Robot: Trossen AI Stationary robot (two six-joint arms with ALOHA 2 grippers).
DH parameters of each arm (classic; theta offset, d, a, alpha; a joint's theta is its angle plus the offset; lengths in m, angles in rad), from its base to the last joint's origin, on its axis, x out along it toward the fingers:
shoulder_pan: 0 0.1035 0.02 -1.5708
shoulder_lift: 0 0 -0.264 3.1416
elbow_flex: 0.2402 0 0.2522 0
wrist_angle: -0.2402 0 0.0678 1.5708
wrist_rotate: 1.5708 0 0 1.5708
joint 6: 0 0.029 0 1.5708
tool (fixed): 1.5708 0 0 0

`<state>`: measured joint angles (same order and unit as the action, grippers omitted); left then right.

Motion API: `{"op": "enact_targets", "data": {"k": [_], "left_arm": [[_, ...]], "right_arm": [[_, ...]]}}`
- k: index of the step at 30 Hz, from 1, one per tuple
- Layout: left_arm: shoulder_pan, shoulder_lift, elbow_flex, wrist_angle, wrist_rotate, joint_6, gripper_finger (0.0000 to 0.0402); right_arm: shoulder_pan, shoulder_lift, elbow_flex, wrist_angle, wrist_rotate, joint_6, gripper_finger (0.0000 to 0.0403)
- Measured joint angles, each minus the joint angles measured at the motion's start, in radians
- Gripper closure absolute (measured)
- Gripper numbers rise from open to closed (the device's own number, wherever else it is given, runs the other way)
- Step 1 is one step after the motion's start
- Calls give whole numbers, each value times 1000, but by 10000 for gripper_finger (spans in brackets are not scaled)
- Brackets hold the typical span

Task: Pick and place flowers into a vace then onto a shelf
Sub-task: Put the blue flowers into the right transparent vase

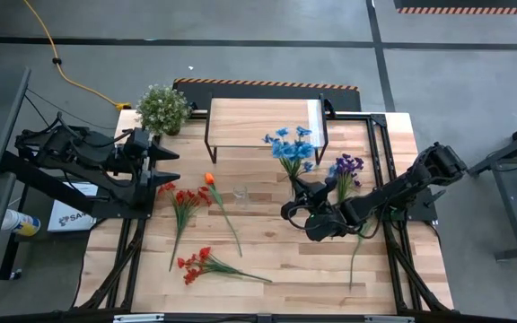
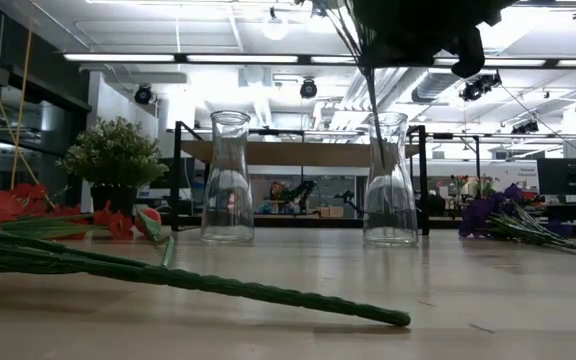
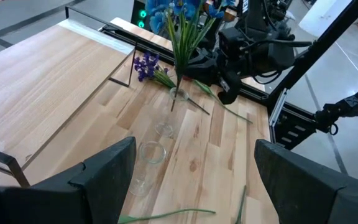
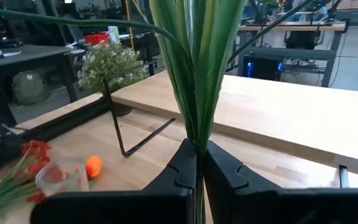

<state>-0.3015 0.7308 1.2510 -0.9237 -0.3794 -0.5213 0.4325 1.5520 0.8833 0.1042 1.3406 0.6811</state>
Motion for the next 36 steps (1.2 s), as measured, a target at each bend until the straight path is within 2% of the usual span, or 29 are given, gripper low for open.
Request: {"op": "enact_targets", "data": {"k": [21, 27, 36], "left_arm": [[0, 0, 0, 0, 0, 0, 41], [0, 0, 0, 1, 0, -1, 41], [0, 0, 0, 1, 0, -1, 41]], "right_arm": [[28, -1, 0, -139, -82, 75, 387], [26, -1, 0, -203, -146, 131, 388], [26, -1, 0, -229, -183, 132, 381]]}}
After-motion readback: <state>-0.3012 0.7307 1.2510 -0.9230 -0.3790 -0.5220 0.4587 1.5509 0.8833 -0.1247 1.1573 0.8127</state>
